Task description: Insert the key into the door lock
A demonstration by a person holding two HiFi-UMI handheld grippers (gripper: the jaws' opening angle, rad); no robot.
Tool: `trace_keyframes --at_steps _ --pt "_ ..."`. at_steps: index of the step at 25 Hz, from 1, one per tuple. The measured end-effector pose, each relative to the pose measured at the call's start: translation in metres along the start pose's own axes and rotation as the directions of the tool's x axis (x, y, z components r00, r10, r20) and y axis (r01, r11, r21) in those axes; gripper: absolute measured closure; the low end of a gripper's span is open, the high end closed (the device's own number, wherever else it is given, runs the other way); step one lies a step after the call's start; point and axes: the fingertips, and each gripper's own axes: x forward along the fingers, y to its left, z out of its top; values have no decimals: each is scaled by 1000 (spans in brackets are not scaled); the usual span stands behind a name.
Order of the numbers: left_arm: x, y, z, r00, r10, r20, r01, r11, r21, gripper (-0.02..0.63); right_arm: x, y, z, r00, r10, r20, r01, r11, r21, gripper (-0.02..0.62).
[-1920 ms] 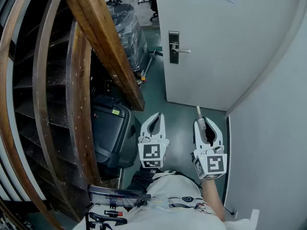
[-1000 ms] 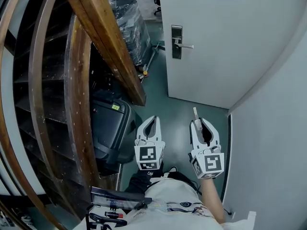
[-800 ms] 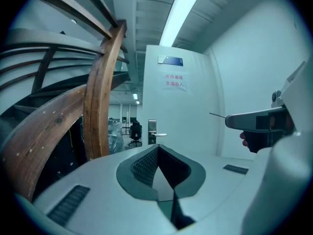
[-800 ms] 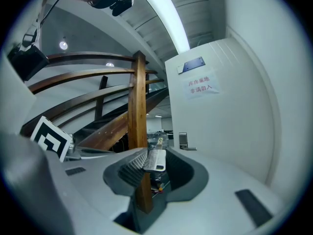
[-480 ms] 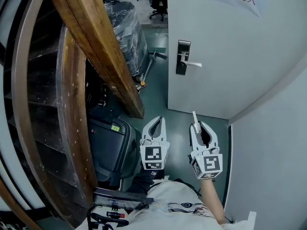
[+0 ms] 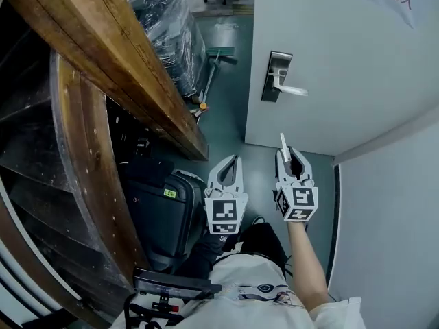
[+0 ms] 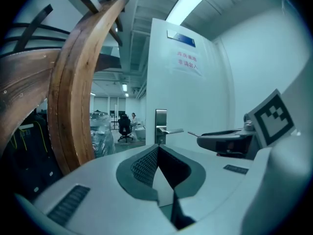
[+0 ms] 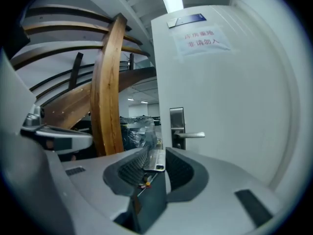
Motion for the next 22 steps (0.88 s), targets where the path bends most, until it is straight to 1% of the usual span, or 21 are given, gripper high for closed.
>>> trace_keyframes --at_steps 4,8,11,16,19,22 --pt "15 13 -26 1000 22 -17 -22 1000 -11 601 69 -21 -18 1000 -12 -16 12 1000 -13 476" --pt "29 25 -69 997 71 -31 -73 997 -40 601 129 -43 -41 999 -29 -21 28 999 -33 476" --pt "41 32 -97 995 90 -39 -91 995 -47 601 164 -58 -48 999 -37 -6 36 998 -42 476" --pt "56 44 -126 992 114 -55 -117 992 -52 601 206 -76 -56 998 -55 -11 54 997 -47 476" --pt "65 50 -133 991 120 -60 -123 991 -53 601 219 -80 -57 999 -54 -6 54 997 -56 476" --pt "73 54 -137 990 122 -70 -127 989 -71 601 228 -82 -58 998 -55 -4 55 997 -51 476"
